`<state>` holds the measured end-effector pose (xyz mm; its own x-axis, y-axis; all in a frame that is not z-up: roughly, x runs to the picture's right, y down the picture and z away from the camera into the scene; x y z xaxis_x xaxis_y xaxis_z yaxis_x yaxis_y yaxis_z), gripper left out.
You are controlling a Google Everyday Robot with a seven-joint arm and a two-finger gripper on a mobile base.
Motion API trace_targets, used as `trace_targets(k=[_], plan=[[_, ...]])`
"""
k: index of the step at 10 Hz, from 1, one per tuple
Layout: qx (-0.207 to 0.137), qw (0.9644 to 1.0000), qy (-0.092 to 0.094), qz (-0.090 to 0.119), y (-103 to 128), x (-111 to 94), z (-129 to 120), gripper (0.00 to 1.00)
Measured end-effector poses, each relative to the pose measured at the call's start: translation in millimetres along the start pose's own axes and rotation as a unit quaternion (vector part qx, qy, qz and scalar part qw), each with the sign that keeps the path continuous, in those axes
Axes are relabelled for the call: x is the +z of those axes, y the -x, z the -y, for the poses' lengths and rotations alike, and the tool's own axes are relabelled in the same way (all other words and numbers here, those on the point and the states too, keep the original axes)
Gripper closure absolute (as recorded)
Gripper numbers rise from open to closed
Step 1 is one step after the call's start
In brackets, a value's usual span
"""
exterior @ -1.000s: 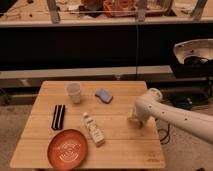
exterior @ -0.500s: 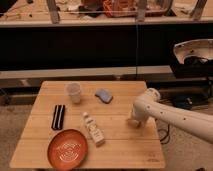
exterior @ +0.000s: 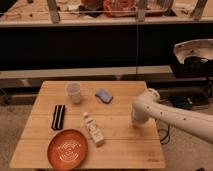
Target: Drag the pepper across the table
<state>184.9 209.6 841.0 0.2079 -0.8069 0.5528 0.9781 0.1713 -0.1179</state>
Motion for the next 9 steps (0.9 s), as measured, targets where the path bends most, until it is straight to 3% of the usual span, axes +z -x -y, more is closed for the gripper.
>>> trace_targets(k=[2, 5, 9], plan=[[-0.016, 0.9999, 0.005, 0.004, 1.5, 0.0, 10.2, 1.00], [-0.041, 0.9991, 0.010, 0.009, 4.1, 1.4, 46.6, 1.00], [-0.074, 0.9970, 0.019, 0.013, 8.0, 1.5, 51.1, 1.00]])
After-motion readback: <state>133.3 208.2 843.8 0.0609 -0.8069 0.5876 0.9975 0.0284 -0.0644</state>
